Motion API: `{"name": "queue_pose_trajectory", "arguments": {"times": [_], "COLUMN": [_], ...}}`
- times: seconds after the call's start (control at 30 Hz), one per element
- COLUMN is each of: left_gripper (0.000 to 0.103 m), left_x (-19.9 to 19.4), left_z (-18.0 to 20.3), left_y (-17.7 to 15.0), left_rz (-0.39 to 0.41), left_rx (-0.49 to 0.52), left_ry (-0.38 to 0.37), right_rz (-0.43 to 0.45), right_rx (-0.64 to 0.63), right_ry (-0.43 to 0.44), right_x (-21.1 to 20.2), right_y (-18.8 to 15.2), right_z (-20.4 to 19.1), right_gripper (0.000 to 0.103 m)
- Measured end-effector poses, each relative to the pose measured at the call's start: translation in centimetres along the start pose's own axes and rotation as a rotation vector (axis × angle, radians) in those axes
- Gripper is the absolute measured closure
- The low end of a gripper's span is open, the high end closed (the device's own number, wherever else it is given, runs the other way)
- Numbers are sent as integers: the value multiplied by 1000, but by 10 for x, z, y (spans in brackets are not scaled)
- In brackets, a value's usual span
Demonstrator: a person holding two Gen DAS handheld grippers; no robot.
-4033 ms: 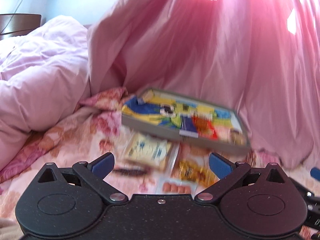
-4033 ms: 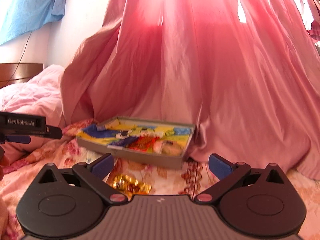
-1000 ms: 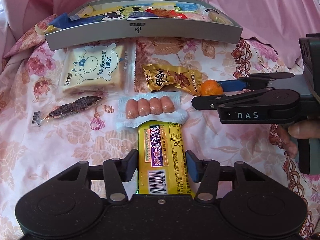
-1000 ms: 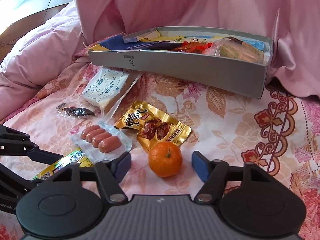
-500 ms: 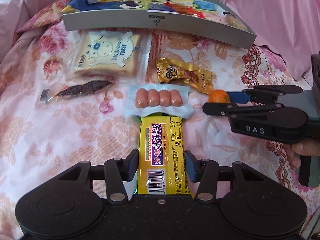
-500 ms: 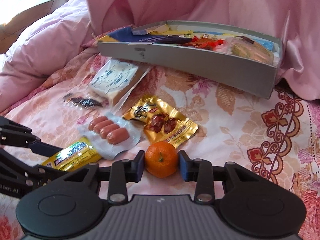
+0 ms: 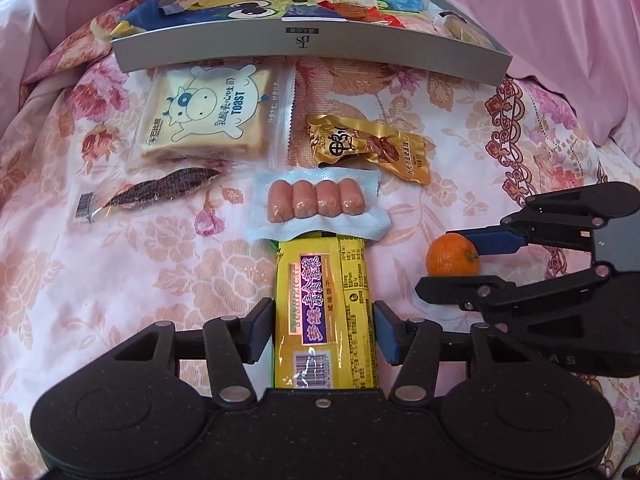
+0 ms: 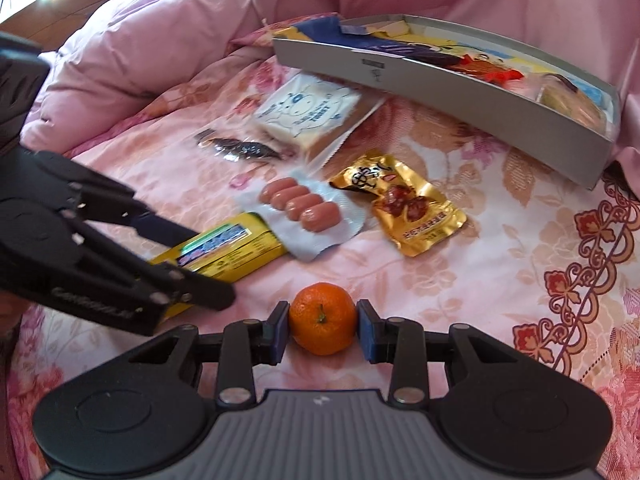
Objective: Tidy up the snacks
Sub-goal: 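Carry wafer bar in left tool while right tool carries mandarin into tray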
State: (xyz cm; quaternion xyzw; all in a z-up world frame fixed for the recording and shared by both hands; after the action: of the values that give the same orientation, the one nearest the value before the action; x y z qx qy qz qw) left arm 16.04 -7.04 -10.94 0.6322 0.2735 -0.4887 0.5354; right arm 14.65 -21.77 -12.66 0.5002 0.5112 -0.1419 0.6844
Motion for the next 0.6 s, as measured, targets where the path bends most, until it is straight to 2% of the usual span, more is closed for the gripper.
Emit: {"name": "queue_pose_trajectory", "arguments": {"times": [0.1, 0.6], "left_gripper": [53, 53], "left_x": [0, -24], "left_z": [0, -6], "left_y": [1, -13], "left_rz": [3, -41], "left_rx": [-7, -109], "left_ry": [-4, 6], "right_rz": [-2, 10], "right_rx": [-10, -87], "right_ry": [-6, -61], "right_x": [0, -7], "right_y": [-1, -2], "right_z": [-2, -17], "right_gripper": [64, 64]}}
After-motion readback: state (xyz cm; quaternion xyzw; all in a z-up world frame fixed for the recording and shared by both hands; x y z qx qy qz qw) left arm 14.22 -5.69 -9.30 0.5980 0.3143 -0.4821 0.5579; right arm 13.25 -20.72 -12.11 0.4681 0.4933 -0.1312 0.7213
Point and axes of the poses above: each gripper's, at about its wrist camera, not at the fingertips, and x roughly the way its jaws point, z to its right, y to its top, the point moved 1 cm from there along x, roughly the way its jaws point, and after that the axes turned 12 degrees about -z, right-handed, at the moved point
